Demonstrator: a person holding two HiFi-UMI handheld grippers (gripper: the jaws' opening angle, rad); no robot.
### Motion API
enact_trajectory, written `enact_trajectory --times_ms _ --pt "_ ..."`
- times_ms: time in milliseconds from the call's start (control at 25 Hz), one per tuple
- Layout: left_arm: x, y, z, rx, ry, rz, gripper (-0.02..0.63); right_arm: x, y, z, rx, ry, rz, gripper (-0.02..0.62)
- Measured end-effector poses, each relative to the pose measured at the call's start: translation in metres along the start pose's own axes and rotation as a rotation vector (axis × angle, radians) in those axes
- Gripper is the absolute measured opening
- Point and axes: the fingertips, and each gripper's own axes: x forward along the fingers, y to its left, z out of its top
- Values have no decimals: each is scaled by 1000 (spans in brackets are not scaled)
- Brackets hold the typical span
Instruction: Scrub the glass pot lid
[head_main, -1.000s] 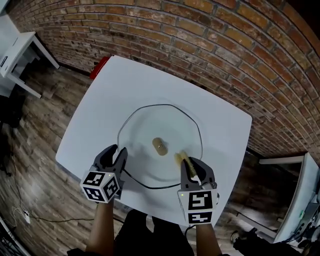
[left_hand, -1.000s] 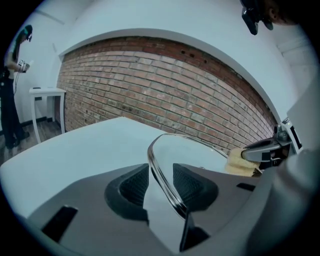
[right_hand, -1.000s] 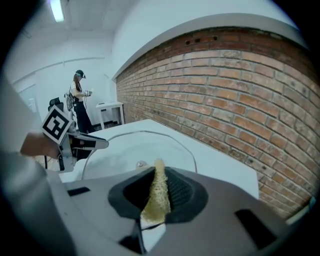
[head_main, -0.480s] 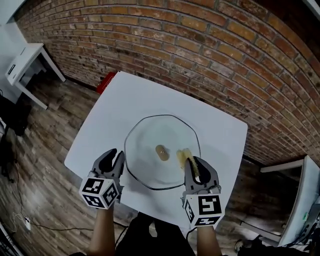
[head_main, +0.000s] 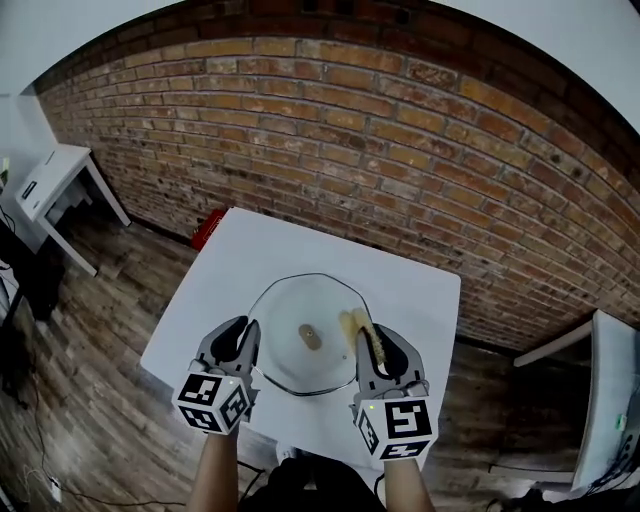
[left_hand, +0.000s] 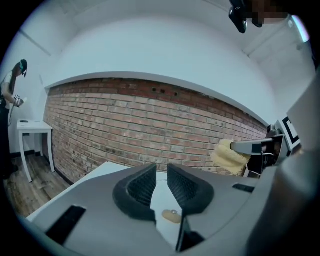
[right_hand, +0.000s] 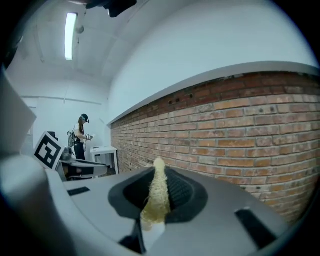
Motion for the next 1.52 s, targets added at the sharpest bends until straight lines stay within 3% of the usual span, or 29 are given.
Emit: enact_trajectory --times_ms 560,880,1520 --pt "-12 -68 86 106 -145 -124 51 -36 1 62 -20 -144 -30 58" --pt "-17 -81 121 139 -196 -143 40 -46 5 91 -41 -205 -38 58" --pt "-22 -80 136 176 -221 -138 12 -45 10 110 -60 -250 -49 58"
